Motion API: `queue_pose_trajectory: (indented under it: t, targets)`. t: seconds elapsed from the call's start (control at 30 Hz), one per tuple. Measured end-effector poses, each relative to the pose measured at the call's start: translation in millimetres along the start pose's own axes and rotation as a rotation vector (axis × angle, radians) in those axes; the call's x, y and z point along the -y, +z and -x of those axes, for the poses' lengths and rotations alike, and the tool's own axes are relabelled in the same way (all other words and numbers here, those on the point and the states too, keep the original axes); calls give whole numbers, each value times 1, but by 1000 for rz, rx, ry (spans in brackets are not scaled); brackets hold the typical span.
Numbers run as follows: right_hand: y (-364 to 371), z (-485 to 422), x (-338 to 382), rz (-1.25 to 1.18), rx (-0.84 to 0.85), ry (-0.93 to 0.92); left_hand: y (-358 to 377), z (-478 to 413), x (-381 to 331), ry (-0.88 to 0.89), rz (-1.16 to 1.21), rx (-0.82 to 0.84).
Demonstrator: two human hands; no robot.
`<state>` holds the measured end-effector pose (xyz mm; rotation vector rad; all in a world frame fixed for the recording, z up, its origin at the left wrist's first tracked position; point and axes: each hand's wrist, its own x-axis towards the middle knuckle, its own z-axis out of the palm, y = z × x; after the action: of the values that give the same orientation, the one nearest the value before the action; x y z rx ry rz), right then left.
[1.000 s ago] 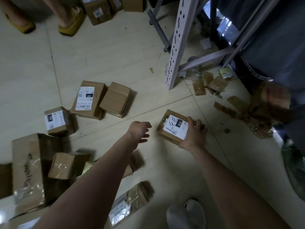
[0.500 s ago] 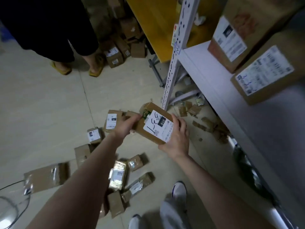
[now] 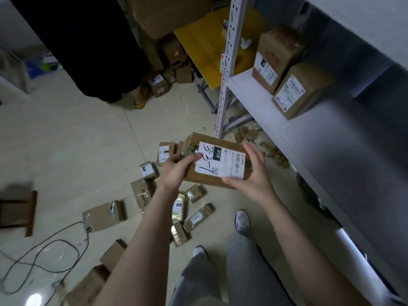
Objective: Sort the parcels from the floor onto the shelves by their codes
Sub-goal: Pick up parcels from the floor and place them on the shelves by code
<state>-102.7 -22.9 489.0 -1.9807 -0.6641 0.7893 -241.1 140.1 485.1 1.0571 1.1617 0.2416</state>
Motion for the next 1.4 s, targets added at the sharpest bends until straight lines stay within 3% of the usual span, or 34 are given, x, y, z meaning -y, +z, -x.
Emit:
queue_pose_trajectory:
  t: [0.2,0.3,0.5,0.67,0.9,1.07,1.17,1.4]
  targets:
    - [-14,42,43,-475,-256,70,6,80,4,48,369,18]
    - [-23,61,58,-567,-280,102,9,110,-2,112,394,78]
    - [-63,93,83,-680,-298,162,19,139,-29,213,381,190]
    - [-88,115,94,-725,-226,79,40,151,-50,272,389,262]
    - [-107,132,103,-760,-385,-9,64,155,-57,209,354,345]
    - [-116,133,96,-728,-499,-14,77,146,-51,249,50,133]
    - [-121,130,92,-690,-546,-8,88,149,-56,460,-249,9]
    - [-130,117,91,-457,-628,-67,126,155,-75,973,-728,163]
